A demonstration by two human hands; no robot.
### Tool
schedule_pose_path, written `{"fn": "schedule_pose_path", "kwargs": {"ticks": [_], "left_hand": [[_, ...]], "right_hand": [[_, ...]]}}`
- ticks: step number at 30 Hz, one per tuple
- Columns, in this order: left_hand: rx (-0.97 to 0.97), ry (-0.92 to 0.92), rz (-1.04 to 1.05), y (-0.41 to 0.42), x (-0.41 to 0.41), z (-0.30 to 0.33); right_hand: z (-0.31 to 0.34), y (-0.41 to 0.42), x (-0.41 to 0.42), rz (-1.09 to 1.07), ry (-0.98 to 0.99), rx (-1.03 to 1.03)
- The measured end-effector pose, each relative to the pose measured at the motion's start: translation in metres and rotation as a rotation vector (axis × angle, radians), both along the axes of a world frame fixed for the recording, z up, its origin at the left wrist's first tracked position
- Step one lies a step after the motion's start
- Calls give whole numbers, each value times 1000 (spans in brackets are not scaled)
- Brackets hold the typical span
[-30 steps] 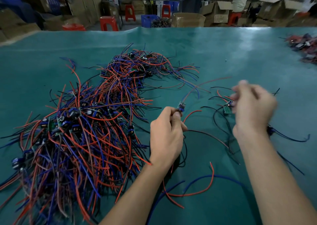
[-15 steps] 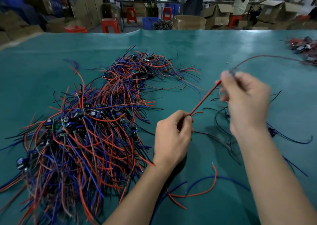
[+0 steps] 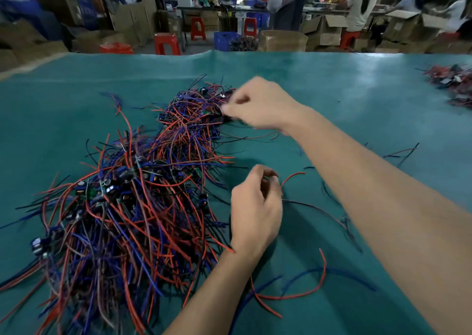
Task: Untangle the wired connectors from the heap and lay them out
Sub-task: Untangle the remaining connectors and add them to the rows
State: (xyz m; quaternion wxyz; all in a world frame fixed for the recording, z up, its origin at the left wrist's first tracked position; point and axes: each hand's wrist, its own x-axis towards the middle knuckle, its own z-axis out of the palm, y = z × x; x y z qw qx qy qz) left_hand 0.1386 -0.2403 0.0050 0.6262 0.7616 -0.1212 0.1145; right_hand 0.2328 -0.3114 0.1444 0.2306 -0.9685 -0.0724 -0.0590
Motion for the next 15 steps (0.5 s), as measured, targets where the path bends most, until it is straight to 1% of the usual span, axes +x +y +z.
{"fn": "schedule_pose_path", "kwargs": {"ticks": [1, 3, 4, 6, 10, 11, 12, 13, 15], "left_hand": [[10, -8, 2, 0, 0, 0], [34, -8, 5, 1, 1, -1], [46, -2, 10, 1, 1, -1], [54, 3, 25, 0, 2, -1], [43, 19, 34, 0, 1, 2], [46, 22, 34, 1, 1, 1], [46, 23, 34, 1, 1, 1], [41, 20, 33, 2, 1, 0], [27, 17, 30, 1, 2, 0]], "right_hand": [[-13, -19, 11, -107, -7, -111], [-41, -57, 25, -303, 96, -240], [-56, -73, 27, -383, 161, -248], [-80, -93, 25, -466, 189, -213], [-94, -98, 24, -528, -14, -87], [-92, -96, 23, -550, -39, -43], [-89, -94, 22, -574, -54, 49], [-85, -91, 19, -590, -67, 194], [-74, -85, 2, -582, -75, 587]]}}
